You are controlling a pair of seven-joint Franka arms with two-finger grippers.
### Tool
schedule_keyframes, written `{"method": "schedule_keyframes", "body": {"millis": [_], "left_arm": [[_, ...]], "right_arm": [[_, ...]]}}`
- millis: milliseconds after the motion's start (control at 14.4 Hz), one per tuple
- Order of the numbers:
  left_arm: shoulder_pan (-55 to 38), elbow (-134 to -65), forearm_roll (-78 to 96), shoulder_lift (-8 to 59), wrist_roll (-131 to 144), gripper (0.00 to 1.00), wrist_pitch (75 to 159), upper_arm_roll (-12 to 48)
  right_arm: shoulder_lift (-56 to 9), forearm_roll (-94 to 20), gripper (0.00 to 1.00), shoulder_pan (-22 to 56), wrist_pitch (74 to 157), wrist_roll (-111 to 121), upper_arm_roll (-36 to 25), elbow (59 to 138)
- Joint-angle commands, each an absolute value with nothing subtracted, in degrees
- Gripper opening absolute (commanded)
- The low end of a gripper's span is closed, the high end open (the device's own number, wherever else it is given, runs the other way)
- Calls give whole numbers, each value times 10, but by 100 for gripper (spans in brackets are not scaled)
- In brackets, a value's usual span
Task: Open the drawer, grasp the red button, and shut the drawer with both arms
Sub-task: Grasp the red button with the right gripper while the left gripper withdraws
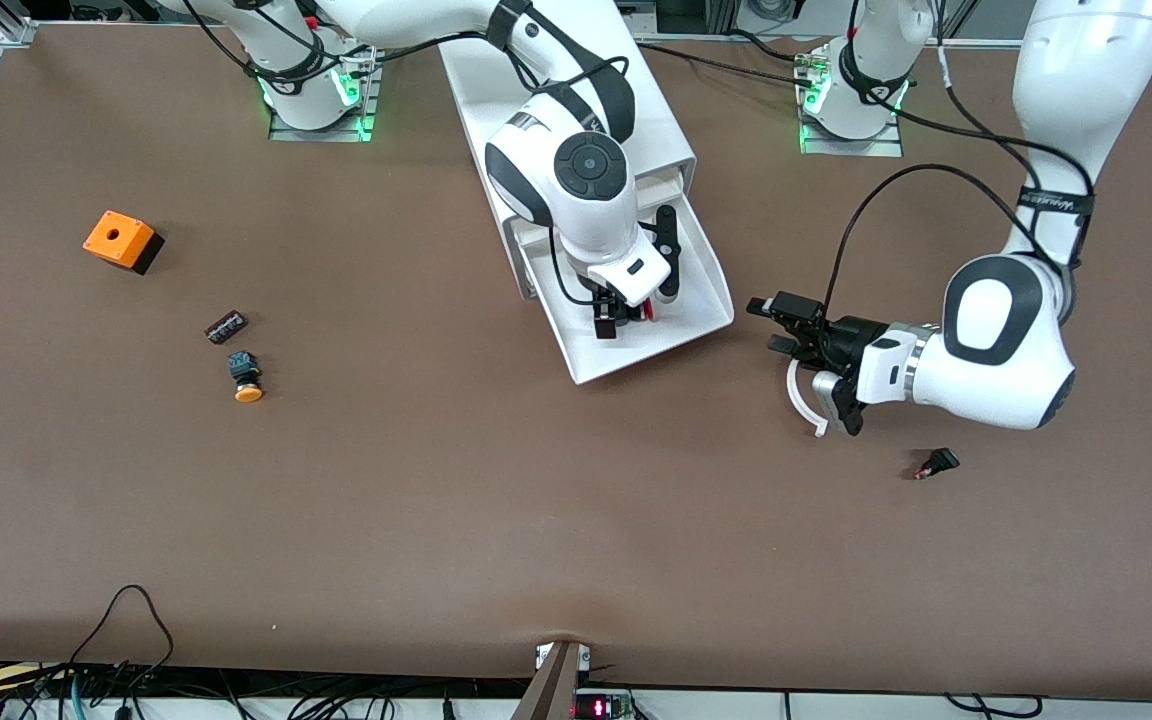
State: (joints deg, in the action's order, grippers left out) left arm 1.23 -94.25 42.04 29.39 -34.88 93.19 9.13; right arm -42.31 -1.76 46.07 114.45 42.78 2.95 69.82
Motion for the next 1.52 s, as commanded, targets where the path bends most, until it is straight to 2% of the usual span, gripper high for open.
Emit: {"method": "schedule_keyframes", "body": {"millis": [0,277,624,901,1248,1455], "left_arm": [[13,-931,343,265,-290,100,925,97],[4,-900,274,243,-200,100,922,102],[-34,-794,104,231,-96,100,877,109],[-75,-770,-8,212,-41,100,829,108],[-55,-704,-47,213,-37,100,821,84],[-33,-696,-42,212,-37,100,824,82]], "right_arm": [[-434,-8,100,472,1140,419,25,678],[-446,1,100,475,1156,419,25,679],[-448,1,99,475,1157,420,24,678],[-448,2,87,475,1167,420,24,678],[-449,2,74,475,1167,421,23,679],[-449,12,66,475,1167,421,23,679]]}}
